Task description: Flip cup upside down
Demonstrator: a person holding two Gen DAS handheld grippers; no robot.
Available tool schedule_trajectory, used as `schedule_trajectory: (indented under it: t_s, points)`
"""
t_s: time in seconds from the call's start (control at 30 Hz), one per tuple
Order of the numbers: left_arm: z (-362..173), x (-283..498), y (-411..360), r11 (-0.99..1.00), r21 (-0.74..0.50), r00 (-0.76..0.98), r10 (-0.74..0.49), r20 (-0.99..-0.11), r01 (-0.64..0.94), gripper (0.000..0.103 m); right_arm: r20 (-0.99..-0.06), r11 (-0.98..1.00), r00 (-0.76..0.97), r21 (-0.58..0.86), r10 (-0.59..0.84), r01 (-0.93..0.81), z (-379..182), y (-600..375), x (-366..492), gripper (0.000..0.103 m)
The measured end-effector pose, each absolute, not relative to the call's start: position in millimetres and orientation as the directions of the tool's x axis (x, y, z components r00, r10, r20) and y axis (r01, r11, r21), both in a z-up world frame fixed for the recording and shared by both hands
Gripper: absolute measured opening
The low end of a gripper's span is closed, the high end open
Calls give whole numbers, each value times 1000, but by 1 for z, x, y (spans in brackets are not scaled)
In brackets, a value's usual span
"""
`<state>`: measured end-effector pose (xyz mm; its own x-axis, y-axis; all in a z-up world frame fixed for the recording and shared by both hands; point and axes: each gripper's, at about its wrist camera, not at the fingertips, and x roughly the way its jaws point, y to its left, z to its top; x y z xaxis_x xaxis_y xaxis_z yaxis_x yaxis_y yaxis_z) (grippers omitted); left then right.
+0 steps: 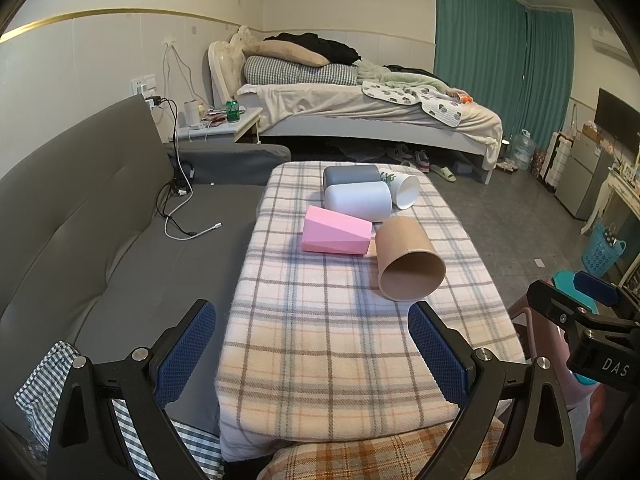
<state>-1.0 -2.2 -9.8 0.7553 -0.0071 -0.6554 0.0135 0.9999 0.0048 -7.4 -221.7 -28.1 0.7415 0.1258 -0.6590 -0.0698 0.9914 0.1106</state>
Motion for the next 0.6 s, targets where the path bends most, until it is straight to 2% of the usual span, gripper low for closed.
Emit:
schedule_trajectory:
  t_s: [0.6]
  points:
    - [-9,-1,-2,1000,2,755,-9,-656,14,100,-659,991,741,112,128,-73,-29,-221,-9,103]
